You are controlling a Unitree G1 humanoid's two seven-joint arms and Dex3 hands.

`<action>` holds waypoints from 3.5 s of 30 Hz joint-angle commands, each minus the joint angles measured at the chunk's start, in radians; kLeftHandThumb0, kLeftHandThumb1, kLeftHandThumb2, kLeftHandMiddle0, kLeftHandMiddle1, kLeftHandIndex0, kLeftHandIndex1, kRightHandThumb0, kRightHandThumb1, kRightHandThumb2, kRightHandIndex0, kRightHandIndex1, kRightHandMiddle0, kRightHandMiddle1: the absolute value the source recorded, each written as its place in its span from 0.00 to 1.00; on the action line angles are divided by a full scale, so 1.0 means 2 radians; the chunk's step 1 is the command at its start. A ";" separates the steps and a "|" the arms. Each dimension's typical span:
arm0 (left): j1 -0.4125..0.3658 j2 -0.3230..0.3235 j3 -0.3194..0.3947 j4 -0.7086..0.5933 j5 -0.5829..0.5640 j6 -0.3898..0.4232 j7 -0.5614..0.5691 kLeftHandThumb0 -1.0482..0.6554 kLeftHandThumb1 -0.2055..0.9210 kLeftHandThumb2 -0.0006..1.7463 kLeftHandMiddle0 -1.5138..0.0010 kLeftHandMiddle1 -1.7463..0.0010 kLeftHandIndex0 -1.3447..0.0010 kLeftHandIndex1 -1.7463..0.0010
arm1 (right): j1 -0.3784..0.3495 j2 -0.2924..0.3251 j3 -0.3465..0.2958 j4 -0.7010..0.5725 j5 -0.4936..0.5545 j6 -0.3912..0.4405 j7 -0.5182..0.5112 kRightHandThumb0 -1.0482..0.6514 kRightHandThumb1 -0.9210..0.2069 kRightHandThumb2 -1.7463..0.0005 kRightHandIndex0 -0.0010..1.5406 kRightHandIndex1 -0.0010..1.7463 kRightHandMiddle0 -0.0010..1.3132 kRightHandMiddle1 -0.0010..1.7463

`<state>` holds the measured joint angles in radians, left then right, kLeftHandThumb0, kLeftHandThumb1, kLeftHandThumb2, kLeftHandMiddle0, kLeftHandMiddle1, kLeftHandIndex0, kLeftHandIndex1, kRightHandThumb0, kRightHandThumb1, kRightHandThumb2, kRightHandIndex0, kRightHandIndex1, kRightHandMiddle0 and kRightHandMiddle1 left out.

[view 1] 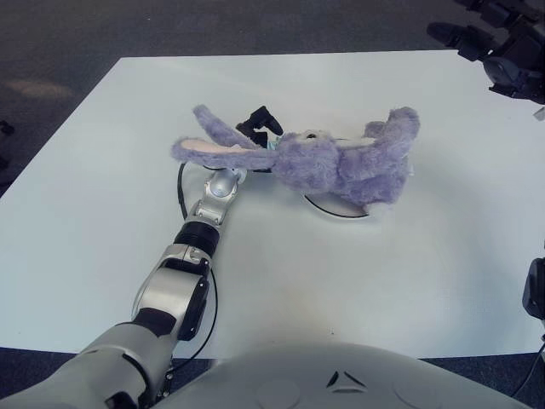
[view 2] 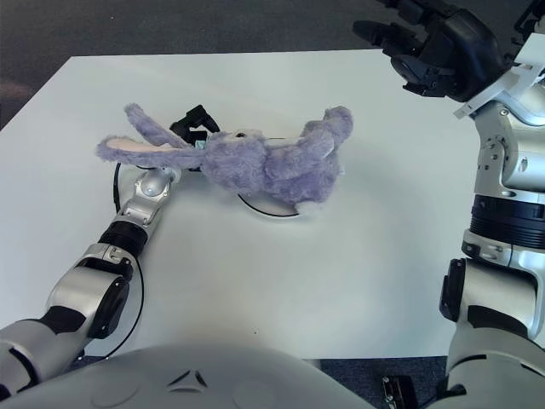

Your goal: Put the doll into the plate.

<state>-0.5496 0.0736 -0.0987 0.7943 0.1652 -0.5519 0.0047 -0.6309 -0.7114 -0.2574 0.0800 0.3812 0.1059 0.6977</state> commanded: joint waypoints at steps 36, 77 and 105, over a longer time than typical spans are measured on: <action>0.032 -0.009 0.012 0.058 -0.012 0.001 -0.001 0.37 0.63 0.62 0.30 0.00 0.65 0.00 | 0.120 0.132 -0.081 0.055 -0.075 -0.025 -0.300 0.48 0.11 0.62 0.32 0.80 0.18 1.00; -0.003 -0.028 0.139 0.067 -0.180 0.075 -0.086 0.36 0.60 0.64 0.30 0.00 0.63 0.00 | 0.124 0.160 -0.060 0.182 -0.070 -0.088 -0.304 0.61 0.44 0.33 0.40 0.93 0.22 1.00; -0.065 0.001 0.210 0.122 -0.197 0.096 0.021 0.34 0.51 0.72 0.26 0.00 0.58 0.00 | 0.113 0.155 -0.050 0.245 -0.073 -0.099 -0.275 0.61 0.44 0.33 0.39 0.93 0.22 1.00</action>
<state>-0.6967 0.0572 0.3156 0.9902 -0.2557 -0.3925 -0.0258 -0.3871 -0.4000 -0.3613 0.5489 0.2424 -0.0887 0.1393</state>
